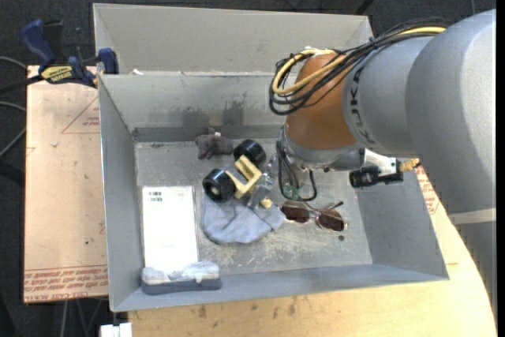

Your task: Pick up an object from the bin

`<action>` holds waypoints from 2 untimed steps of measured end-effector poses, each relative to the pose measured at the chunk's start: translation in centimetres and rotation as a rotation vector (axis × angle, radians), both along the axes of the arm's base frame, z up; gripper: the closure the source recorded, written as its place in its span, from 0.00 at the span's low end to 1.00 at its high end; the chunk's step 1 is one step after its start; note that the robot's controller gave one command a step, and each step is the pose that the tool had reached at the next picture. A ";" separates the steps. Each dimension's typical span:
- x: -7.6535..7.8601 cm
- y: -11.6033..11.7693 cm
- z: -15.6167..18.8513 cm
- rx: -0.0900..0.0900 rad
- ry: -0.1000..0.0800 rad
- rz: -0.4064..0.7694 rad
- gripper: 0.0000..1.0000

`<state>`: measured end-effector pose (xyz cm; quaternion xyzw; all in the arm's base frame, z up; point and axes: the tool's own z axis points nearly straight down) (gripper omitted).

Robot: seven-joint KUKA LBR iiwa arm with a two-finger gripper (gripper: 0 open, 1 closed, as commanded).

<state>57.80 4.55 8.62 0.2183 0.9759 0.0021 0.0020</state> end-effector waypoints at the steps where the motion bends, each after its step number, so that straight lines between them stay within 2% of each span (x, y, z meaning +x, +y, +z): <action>1: -0.2 -0.1 1.2 -0.002 0.010 0.000 1.00; 2: -0.2 0.0 3.0 -0.002 0.007 0.000 1.00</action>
Offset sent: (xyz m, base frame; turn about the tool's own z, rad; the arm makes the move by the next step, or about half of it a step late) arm -0.0001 0.0000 0.0388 0.0000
